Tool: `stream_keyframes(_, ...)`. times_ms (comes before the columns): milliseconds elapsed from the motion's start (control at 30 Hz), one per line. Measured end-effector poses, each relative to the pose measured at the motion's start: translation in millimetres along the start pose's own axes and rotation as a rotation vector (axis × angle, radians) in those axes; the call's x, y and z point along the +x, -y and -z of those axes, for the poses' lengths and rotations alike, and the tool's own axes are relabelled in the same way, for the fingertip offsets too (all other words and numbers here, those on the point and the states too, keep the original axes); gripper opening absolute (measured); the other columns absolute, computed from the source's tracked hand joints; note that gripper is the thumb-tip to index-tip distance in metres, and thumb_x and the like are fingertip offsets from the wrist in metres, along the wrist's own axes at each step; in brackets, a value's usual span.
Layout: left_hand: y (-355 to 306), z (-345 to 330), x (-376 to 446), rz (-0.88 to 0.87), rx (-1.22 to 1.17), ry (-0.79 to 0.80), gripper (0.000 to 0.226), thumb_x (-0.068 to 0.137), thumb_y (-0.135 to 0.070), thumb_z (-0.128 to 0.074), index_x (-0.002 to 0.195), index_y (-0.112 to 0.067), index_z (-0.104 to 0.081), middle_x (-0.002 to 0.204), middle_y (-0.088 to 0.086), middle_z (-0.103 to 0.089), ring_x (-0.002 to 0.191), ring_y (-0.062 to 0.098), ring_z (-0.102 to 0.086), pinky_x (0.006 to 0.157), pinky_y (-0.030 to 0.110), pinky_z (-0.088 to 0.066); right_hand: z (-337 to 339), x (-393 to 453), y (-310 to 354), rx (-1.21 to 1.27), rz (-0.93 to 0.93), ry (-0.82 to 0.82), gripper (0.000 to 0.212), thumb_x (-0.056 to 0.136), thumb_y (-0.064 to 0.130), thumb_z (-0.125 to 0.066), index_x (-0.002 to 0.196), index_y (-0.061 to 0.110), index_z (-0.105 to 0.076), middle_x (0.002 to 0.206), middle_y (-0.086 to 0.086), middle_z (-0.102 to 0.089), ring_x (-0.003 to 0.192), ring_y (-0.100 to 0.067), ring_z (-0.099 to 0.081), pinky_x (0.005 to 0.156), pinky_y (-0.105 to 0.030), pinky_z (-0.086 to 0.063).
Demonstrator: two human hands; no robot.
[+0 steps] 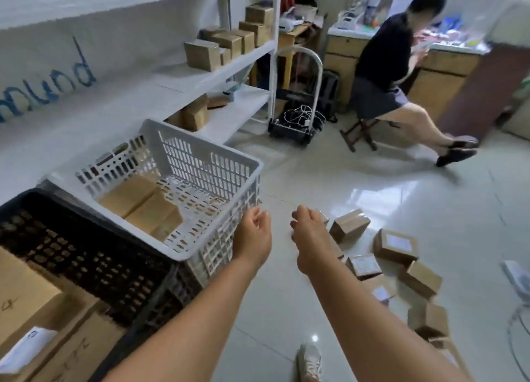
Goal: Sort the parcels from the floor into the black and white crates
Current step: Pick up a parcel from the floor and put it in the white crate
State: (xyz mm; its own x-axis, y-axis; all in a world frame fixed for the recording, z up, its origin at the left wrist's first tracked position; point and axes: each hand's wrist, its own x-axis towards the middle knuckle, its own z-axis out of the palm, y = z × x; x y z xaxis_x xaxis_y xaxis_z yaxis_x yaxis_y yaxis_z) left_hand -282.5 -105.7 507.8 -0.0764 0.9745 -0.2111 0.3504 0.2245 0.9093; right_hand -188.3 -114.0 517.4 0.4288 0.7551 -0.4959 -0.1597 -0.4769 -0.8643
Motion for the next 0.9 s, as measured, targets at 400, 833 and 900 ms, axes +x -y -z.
stream_keyframes(400,-32,-153,16,0.015,0.094,0.31,0.039,0.102,-0.028,-0.036,0.138,-0.015,-0.043,0.117,-0.003,-0.052,0.093,0.005,-0.044,0.077,0.02,-0.035,130,88,-20,0.193,-0.13,-0.263,0.023,0.098,0.029,-0.038,0.106,0.019,-0.058,0.114,-0.009,-0.061,0.107,-0.025,-0.056,0.081,-0.033,-0.043)
stream_keyframes(833,-56,-315,118,0.153,0.217,0.331,0.045,0.101,-0.033,-0.036,0.143,-0.017,-0.039,0.136,0.001,-0.05,0.105,0.01,-0.043,0.085,0.024,-0.033,238,253,-1,0.223,-0.304,-0.292,0.028,0.098,0.031,-0.039,0.116,0.018,-0.057,0.11,-0.007,-0.059,0.105,-0.022,-0.056,0.083,-0.032,-0.046)
stream_keyframes(900,-50,-332,133,0.173,0.227,0.331,0.043,0.102,-0.033,-0.036,0.141,-0.017,-0.04,0.124,-0.003,-0.052,0.101,0.008,-0.041,0.083,0.024,-0.033,250,274,-4,0.204,-0.346,-0.279,0.023,0.097,0.03,-0.038,0.109,0.019,-0.055,0.118,-0.011,-0.057,0.116,-0.025,-0.052,0.096,-0.039,-0.044)
